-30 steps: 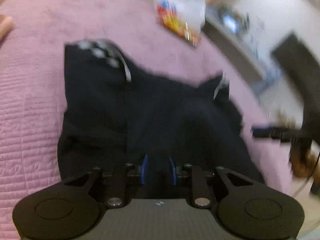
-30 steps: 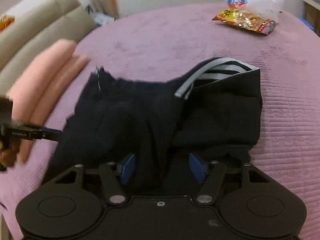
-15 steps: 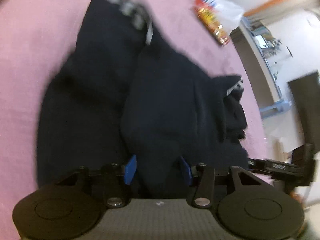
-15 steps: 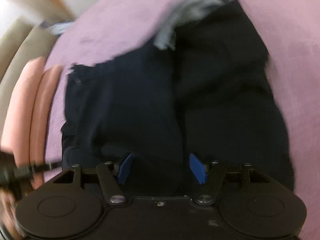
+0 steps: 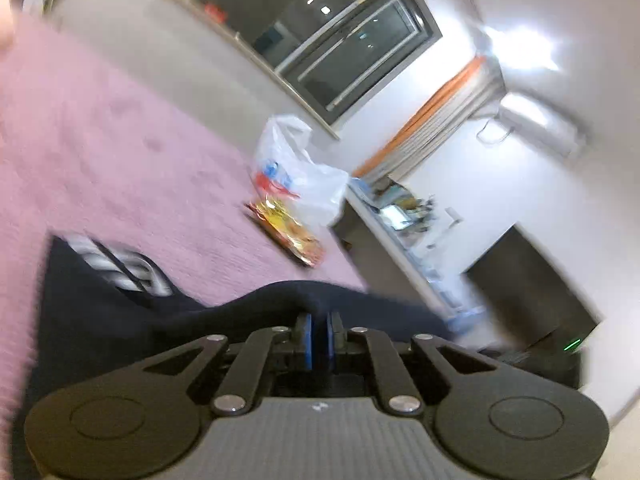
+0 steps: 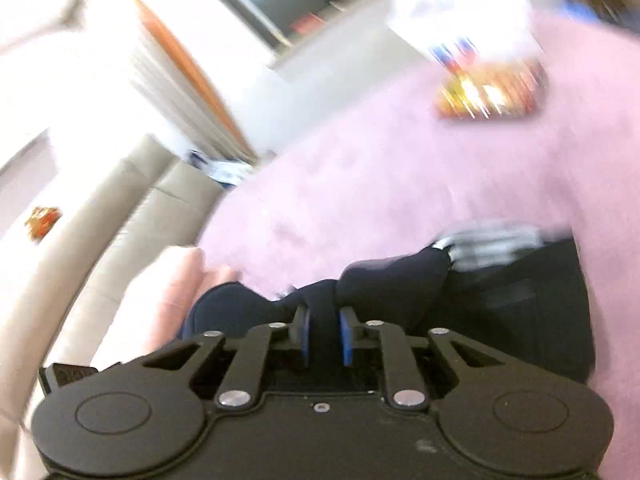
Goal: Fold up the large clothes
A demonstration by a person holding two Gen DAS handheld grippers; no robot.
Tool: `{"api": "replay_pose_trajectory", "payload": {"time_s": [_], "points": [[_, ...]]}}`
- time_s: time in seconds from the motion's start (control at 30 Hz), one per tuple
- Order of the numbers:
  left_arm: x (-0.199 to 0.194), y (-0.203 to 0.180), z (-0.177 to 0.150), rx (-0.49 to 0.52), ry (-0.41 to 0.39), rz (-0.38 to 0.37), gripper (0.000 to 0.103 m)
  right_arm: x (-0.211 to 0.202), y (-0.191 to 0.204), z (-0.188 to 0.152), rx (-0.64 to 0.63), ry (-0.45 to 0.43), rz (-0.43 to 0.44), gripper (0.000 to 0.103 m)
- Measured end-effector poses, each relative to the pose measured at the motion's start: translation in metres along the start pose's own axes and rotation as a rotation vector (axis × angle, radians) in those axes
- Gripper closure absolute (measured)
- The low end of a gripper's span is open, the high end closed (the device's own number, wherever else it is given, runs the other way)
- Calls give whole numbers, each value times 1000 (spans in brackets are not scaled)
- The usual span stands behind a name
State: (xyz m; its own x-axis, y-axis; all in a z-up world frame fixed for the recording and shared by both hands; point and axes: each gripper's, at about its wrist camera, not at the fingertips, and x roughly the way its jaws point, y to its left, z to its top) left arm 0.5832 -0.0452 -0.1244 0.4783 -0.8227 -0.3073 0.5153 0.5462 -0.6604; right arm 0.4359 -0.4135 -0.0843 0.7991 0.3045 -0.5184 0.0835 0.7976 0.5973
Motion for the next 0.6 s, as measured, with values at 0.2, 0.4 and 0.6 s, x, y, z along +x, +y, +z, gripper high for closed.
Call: {"api": "replay_pose_trajectory", "payload": {"time_s": [0.2, 0.4, 0.6], "points": [[-25, 30, -78, 47, 363, 222, 90, -5, -9, -49, -125, 186, -151, 36], [-42, 12, -89, 74, 411, 198, 90, -11, -15, -83, -39, 286, -142, 36], [22, -26, -27, 60, 145, 83, 87, 39, 44, -74, -146, 184, -124, 72]]}}
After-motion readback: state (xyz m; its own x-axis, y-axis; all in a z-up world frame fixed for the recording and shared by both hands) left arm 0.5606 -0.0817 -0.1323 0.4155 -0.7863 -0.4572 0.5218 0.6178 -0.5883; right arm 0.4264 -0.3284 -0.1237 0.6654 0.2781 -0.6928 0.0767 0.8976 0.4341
